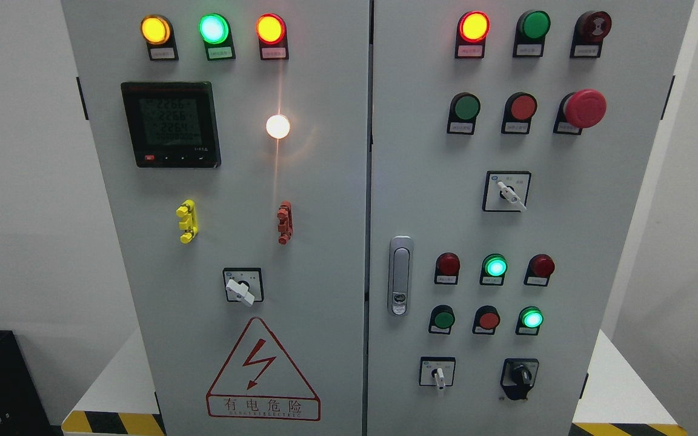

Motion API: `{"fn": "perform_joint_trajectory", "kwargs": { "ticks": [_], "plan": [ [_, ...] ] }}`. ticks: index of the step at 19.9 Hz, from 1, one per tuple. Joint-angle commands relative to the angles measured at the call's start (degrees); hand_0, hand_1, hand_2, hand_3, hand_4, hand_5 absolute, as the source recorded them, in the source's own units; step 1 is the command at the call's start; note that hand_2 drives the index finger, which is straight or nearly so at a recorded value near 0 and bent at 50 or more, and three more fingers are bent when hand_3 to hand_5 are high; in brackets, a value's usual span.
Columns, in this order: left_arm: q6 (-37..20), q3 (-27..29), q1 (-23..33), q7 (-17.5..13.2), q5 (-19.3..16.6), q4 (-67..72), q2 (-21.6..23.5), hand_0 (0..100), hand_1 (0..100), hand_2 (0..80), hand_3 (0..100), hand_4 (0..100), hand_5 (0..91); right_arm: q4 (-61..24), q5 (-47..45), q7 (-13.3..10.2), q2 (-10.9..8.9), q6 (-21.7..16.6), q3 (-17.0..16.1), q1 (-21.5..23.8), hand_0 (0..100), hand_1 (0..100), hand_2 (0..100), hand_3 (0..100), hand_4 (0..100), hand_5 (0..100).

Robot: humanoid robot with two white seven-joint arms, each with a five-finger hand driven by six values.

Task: Flip black knob to close circuit

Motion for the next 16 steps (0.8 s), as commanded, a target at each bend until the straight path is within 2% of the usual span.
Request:
{"fn": "perform_joint_trajectory", "kwargs": {
  "ticks": [1, 14, 15, 16],
  "plan": [
    [0.0, 0.0, 0.4, 0.0, 0.0, 0.0, 0.0, 12, 56, 0.0, 0, 0, 0.0, 0.6, -0.2, 0.0, 0.06, -0.1, 0.8, -0.6, 0, 5, 0, 0, 0, 0],
    [0.0, 0.0, 0.4, 0.0, 0.0, 0.0, 0.0, 12, 56, 0.0, 0, 0, 0.0, 2.7, 1.6, 0.0, 0.24, -0.2, 1.6, -3.2, 0, 4, 0, 0, 0, 0],
    [0.0, 0.0, 0.4, 0.0, 0.0, 0.0, 0.0, 12, 56, 0.0, 0, 0, 0.0, 2.8, 3.6, -0.3, 0.24, -0.3, 1.7, -3.7, 0, 4, 0, 0, 0, 0],
    [0.0, 0.0, 0.4, 0.0, 0.0, 0.0, 0.0, 12, 56, 0.0, 0, 0, 0.0, 2.7, 6.4, -1.5, 0.15, -0.4, 1.9, -4.0, 0, 5, 0, 0, 0, 0]
  ]
}}
